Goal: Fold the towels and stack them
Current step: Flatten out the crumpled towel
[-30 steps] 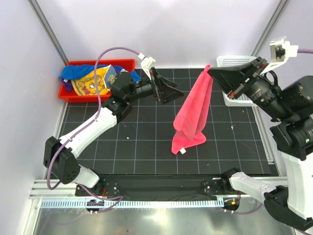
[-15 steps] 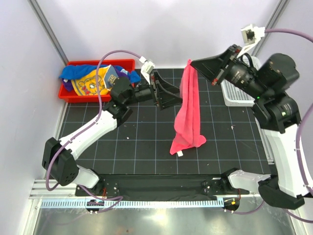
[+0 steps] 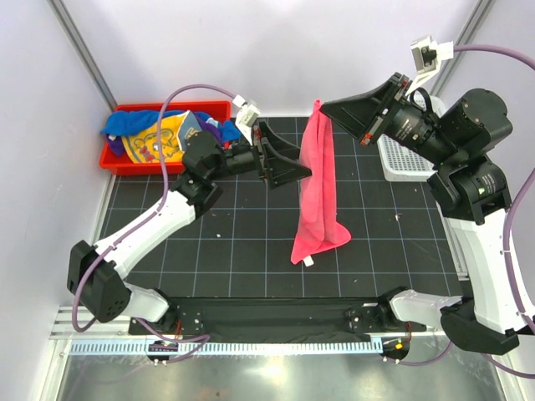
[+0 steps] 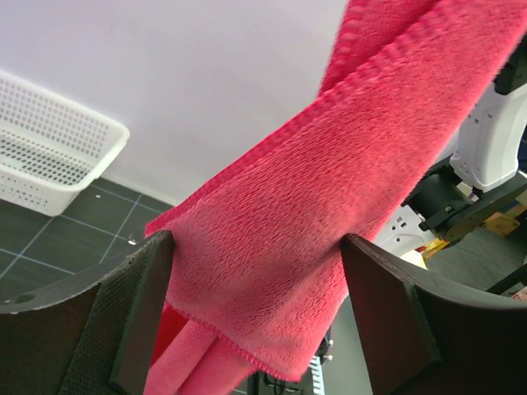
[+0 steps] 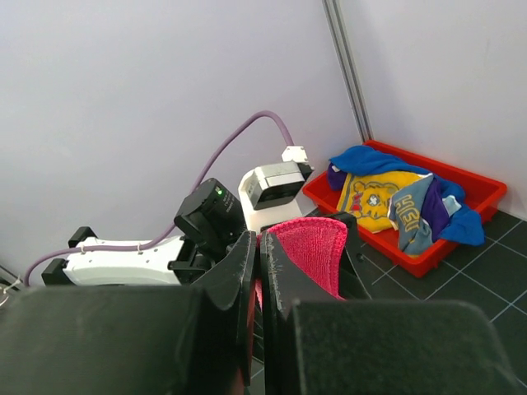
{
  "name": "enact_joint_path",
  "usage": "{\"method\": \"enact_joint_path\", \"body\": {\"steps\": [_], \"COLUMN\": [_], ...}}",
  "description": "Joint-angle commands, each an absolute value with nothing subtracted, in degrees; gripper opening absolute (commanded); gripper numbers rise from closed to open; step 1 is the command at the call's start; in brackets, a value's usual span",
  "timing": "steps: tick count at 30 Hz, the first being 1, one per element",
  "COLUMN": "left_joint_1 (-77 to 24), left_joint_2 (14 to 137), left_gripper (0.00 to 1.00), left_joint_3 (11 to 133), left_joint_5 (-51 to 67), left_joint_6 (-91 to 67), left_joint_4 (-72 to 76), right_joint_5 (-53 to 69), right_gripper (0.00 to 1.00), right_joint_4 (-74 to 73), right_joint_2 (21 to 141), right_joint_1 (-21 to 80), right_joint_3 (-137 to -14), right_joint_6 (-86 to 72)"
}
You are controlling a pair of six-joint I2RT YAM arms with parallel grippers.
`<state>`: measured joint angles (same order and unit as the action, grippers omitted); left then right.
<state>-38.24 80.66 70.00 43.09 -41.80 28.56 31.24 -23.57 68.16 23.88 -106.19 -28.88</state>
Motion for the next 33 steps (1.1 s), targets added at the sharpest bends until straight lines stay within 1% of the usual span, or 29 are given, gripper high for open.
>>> {"method": "enact_joint_path", "body": {"steps": [1,4,5,6,8,9,12,20,24,33], "left_joint_1": [-38.3,-38.3,-38.3,-38.3,-38.3,-38.3,-38.3,-38.3,-38.3,-38.2], "left_joint_2": [77.9,76.8,76.6,76.3,75.9,75.9,75.4,73.6,72.6,70.6], "left_gripper": [0.85,0.78,0.78,0.74,0.72,0.66,0.61,0.55,0.50,0.47], "left_joint_3": [70.3,69.3,69.2,68.9,68.8,68.8,68.6,67.8,66.9,65.5], "left_joint_5": [42.7,42.4,42.4,42.3,42.1,42.1,41.9,40.2,39.5,38.5], "left_joint_6": [-40.4,-39.9,-39.8,-39.6,-39.2,-39.1,-38.5,-35.9,-35.0,-34.0], "left_joint_4": [29.0,28.9,28.8,28.5,28.1,27.8,26.7,23.6,22.7,21.4], "right_joint_5": [31.9,31.4,31.2,31.2,31.3,31.3,31.0,30.0,29.1,28.1], "right_gripper": [0.01,0.01,0.01,0.01,0.01,0.01,0.01,0.01,0.01,0.01], "right_joint_4": [-20.2,-21.7,-21.9,-22.4,-22.5,-22.5,-22.8,-24.2,-25.7,-27.5], "right_joint_2": [67.5,67.9,67.9,68.2,68.4,68.5,68.6,68.4,68.6,69.1], "right_joint_1": [23.8,23.8,23.7,23.8,23.8,23.8,23.8,23.8,23.7,23.8], "right_joint_3": [-108.5,-109.9,-110.3,-110.9,-111.3,-111.5,-111.5,-111.8,-113.3,-114.4], "right_joint_6": [-29.7,-28.9,-28.6,-28.7,-28.6,-28.6,-28.4,-27.2,-26.4,-25.2]}}
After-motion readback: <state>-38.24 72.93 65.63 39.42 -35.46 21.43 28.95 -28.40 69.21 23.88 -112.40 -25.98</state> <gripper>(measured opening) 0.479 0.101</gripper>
